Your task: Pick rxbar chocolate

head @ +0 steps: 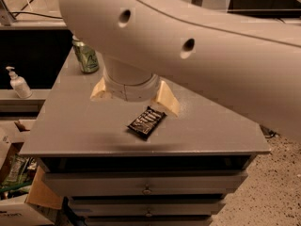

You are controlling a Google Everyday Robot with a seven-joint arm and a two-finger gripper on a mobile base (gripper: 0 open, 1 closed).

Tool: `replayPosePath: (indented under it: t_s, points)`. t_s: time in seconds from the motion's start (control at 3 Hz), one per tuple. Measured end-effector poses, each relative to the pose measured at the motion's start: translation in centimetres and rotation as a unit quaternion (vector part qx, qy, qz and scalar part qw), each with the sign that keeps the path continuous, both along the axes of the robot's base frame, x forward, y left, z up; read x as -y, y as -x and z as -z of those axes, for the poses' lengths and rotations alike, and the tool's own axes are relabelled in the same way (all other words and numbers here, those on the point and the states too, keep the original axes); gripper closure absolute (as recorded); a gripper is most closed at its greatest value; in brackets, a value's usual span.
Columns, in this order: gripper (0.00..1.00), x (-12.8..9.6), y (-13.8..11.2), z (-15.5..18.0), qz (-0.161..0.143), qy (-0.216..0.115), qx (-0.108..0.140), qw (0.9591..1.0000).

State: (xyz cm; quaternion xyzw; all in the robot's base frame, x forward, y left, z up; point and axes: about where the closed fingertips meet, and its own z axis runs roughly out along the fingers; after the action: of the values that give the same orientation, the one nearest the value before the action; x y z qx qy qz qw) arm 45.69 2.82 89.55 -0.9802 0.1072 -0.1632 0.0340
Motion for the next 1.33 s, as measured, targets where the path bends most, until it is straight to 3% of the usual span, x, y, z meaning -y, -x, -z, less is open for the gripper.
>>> replayPosePath:
  t_s: [0.67,1.33]
  points:
    - [0.0,-1.0,-2.5,4.3,0.033,0.035,-0.033,0.9983]
    - [0.03,1.0,-3.9,7.6,0.073,0.042,-0.061,0.9946]
